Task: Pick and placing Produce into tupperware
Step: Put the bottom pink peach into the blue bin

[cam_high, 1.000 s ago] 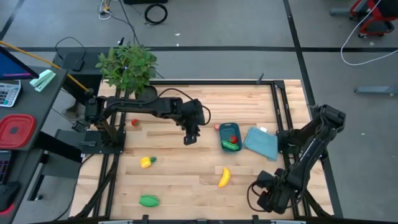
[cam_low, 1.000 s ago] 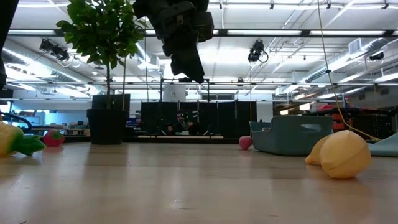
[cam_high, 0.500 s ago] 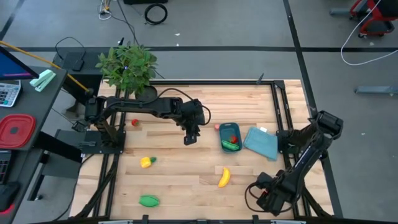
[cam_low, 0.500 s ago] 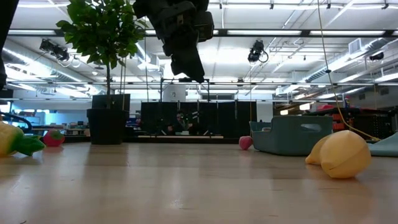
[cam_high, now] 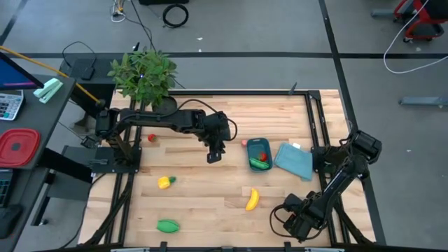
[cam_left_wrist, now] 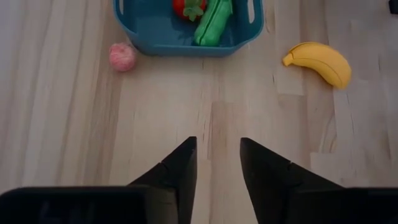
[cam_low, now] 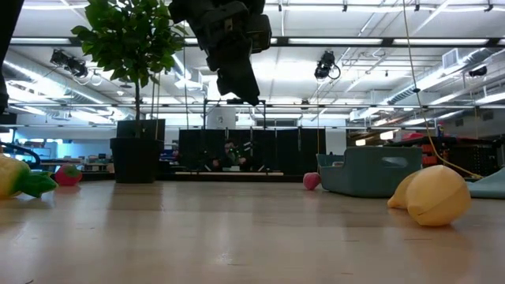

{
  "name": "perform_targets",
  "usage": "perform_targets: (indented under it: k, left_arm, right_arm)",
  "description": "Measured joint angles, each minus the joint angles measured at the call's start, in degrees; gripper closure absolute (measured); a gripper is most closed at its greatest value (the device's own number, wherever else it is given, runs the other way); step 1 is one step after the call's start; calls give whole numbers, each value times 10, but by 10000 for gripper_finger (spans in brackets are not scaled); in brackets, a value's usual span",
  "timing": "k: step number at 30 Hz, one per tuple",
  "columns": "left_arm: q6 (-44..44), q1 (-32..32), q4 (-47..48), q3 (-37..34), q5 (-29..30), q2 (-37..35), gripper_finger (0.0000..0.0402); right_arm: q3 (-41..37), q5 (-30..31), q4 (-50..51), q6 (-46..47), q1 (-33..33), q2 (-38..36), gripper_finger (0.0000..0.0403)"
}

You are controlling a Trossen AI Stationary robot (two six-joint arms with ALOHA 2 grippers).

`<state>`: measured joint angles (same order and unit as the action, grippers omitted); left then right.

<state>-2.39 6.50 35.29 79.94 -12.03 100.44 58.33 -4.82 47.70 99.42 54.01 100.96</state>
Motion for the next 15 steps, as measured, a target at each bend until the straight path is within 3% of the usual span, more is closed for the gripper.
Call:
perform_targets:
  k: [7, 15]
  left_arm:
    - [0, 0, 0, 0, 0, 0, 272]
    - [1, 0, 0, 0, 0, 0, 276]
  right_arm:
    - [0, -20, 0, 0, -12, 0, 218]
    - [0, -26, 0, 4, -14, 0, 324]
